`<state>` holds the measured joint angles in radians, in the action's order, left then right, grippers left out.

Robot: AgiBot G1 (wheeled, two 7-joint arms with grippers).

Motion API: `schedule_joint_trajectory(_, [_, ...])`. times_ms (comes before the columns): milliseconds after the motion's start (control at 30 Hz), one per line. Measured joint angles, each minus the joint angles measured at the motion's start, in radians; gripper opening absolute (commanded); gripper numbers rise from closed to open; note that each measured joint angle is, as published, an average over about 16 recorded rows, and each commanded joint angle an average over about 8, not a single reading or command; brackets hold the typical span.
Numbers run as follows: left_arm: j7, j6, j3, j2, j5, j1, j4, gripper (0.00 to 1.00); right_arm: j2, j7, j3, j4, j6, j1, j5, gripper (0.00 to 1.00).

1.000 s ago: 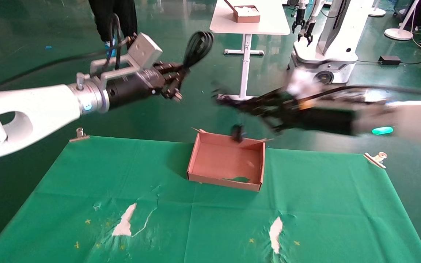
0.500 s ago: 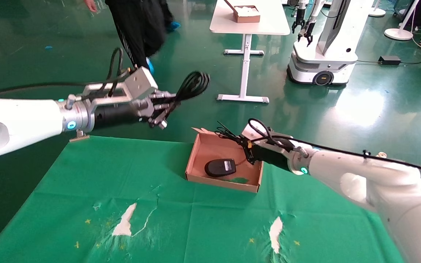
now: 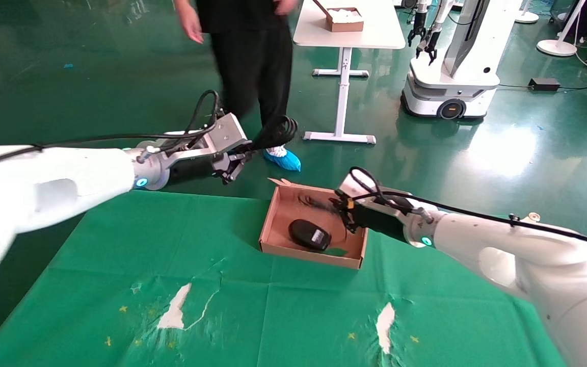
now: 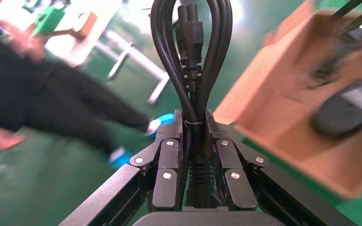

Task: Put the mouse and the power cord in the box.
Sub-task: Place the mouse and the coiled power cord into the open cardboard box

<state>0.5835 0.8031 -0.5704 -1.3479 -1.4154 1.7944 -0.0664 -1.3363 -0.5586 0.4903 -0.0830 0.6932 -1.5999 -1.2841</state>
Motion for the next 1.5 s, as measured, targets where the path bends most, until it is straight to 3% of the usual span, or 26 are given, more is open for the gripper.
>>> schedule_joint_trajectory(300, [-0.003,-0.004,-0.093,-0.021,-0.034,-0.086,-0.149,0.0,0.099,-0.027,-0.025,0.003,0.05,-0.07,0.041,1.0])
schedule_joint_trajectory(567, [-0.055,0.037,-0.208,-0.023,-0.035,-0.13,-0.262,0.0,0.221,-0.069,-0.055,-0.014,0.196,-0.147,0.083,1.0])
schedule_joint_trajectory(833, [-0.146,-0.06,-0.325,-0.027,-0.009,-0.135,-0.341,0.0,0.282,-0.095,-0.076,-0.006,0.321,-0.18,0.115,1.0])
schedule_joint_trajectory(867, [-0.159,-0.077,-0.34,-0.027,-0.006,-0.134,-0.35,0.03,0.285,-0.098,-0.077,-0.004,0.332,-0.181,0.117,1.0])
schedule_joint_trajectory(1133, [-0.225,-0.19,-0.441,-0.031,0.01,-0.124,-0.414,1.0,0.292,-0.116,-0.082,0.014,0.378,-0.19,0.125,1.0])
schedule_joint_trajectory(1500, [-0.251,-0.191,-0.445,-0.012,0.033,-0.136,-0.446,1.0,0.297,-0.11,-0.084,0.005,0.389,-0.184,0.131,1.0])
